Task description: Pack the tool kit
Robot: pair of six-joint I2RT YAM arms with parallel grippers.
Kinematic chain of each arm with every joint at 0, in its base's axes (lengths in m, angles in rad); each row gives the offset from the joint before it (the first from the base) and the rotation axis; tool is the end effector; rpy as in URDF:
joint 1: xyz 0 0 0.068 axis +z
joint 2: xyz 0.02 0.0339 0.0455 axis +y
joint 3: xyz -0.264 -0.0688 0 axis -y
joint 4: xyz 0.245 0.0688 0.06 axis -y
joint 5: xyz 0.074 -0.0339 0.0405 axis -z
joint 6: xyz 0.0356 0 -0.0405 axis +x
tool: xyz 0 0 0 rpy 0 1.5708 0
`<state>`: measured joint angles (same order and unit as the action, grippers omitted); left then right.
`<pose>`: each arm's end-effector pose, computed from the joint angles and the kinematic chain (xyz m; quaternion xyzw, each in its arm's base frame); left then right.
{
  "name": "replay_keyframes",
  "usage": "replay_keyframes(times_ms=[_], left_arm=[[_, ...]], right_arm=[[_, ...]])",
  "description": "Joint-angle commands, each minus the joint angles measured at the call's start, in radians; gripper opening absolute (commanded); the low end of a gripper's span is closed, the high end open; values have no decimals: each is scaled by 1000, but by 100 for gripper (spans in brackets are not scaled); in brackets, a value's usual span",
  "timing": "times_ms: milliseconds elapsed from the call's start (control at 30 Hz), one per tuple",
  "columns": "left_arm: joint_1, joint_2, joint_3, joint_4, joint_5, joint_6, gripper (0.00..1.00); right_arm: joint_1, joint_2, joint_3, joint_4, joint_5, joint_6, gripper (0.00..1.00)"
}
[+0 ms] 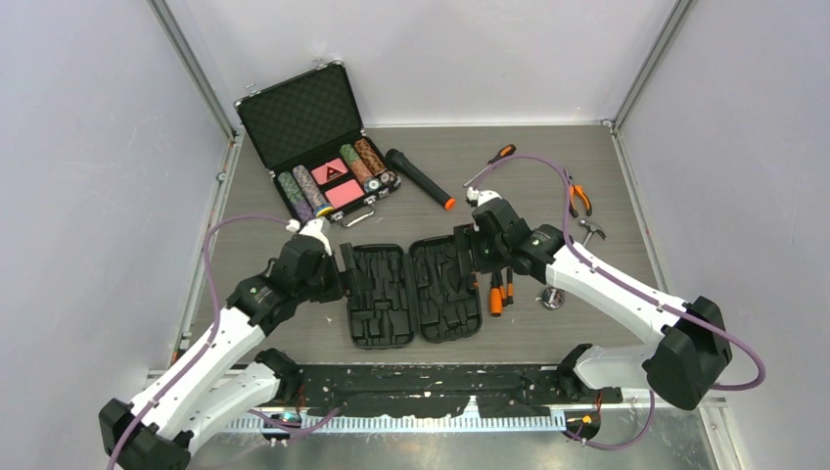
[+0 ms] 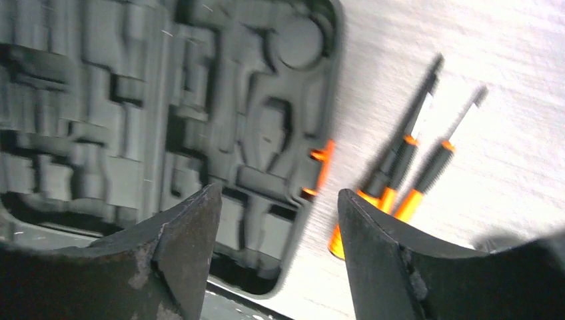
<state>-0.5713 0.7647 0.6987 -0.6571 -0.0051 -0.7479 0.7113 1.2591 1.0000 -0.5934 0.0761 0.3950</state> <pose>0.1348 -0.0864 0.2675 -0.0814 0.9079 -0.2502 0.3264 0.2012 0.1698 0.2776 -0.1341 0.9260 0.1542 0.3176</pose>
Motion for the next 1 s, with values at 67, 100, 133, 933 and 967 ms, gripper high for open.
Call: replay_keyframes(times_ms=[67, 100, 133, 933, 967], left_arm=[[-4, 126, -33, -5, -54, 51, 76], [-5, 153, -34, 1, -57, 55, 75], [-5, 179, -38, 6, -59, 60, 72], [220, 644, 188, 171, 47, 189, 19], [224, 644, 198, 167, 51, 184, 22]], right_arm=[[-12, 13, -79, -29, 123, -1, 64], [-16, 26, -96, -14, 115, 2, 61], [-22, 34, -103, -2, 93, 4, 60], [-186, 442, 39, 228, -187, -41, 30], [-197, 445, 54, 221, -185, -47, 30]])
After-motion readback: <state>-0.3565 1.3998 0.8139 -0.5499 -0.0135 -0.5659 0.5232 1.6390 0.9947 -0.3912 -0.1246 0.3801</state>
